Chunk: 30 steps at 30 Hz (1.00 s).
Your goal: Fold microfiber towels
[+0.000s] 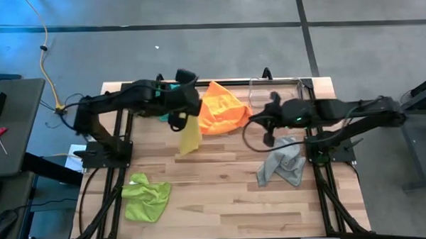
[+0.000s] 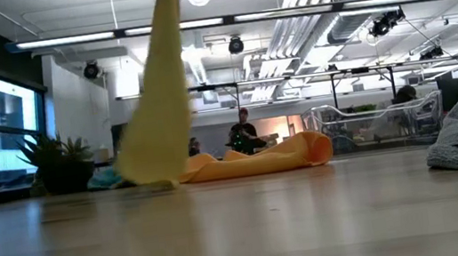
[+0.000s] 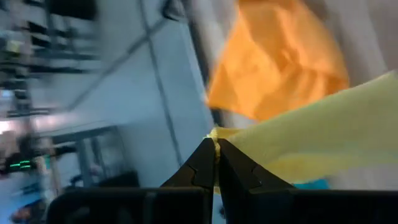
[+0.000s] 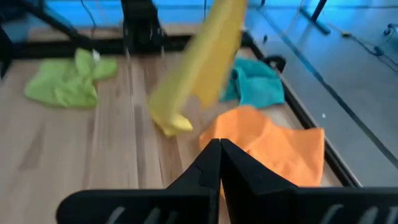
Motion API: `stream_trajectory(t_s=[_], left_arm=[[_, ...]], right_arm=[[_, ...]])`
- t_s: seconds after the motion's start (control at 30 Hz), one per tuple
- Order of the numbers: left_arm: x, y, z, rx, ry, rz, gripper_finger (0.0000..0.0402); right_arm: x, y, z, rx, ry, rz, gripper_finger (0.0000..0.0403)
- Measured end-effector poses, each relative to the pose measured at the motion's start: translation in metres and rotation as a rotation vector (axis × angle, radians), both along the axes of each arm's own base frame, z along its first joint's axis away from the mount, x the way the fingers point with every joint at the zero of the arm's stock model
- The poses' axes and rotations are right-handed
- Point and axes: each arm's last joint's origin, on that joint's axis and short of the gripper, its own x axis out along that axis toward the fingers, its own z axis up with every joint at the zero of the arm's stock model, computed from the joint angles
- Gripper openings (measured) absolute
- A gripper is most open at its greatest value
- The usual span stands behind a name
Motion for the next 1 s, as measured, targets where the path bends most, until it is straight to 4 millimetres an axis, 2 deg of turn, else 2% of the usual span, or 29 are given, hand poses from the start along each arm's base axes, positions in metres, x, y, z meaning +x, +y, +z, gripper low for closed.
stream_trajectory(t_s=[0.1, 0.23, 0.4, 0.6, 0.7, 0.8, 0.87, 1.0], left_arm=[[0.006, -0.018, 0.008, -0.079, -0.034, -0.057, 0.0], [0.009, -0.05, -0.009, -0.274, -0.006, -0.08, 0.0], [0.012, -0.087, -0.051, -0.41, 0.05, 0.016, 0.0], [0.006, -0.115, -0.117, -0.45, 0.171, 0.14, 0.0], [0.003, -0.12, -0.14, -0.448, 0.215, 0.163, 0.0], [0.003, -0.117, -0.144, -0.449, 0.216, 0.193, 0.0], [0.005, -0.11, -0.141, -0.461, 0.182, 0.213, 0.0], [0.002, -0.091, -0.116, -0.485, 0.077, 0.25, 0.0]], right_arm=[[-0.015, -0.001, 0.01, 0.017, -0.053, -0.006, 0.0], [-0.024, 0.0, 0.014, 0.032, -0.071, -0.003, 0.0], [-0.018, 0.001, 0.007, 0.04, -0.017, 0.003, 0.0], [0.013, 0.006, -0.02, 0.076, 0.139, 0.054, 0.0], [0.031, 0.01, -0.039, 0.12, 0.241, 0.108, 0.0001], [0.045, 0.014, -0.058, 0.169, 0.342, 0.179, 0.001], [0.053, 0.016, -0.068, 0.198, 0.386, 0.213, 0.0021], [0.067, 0.02, -0.087, 0.242, 0.452, 0.261, 0.0061]])
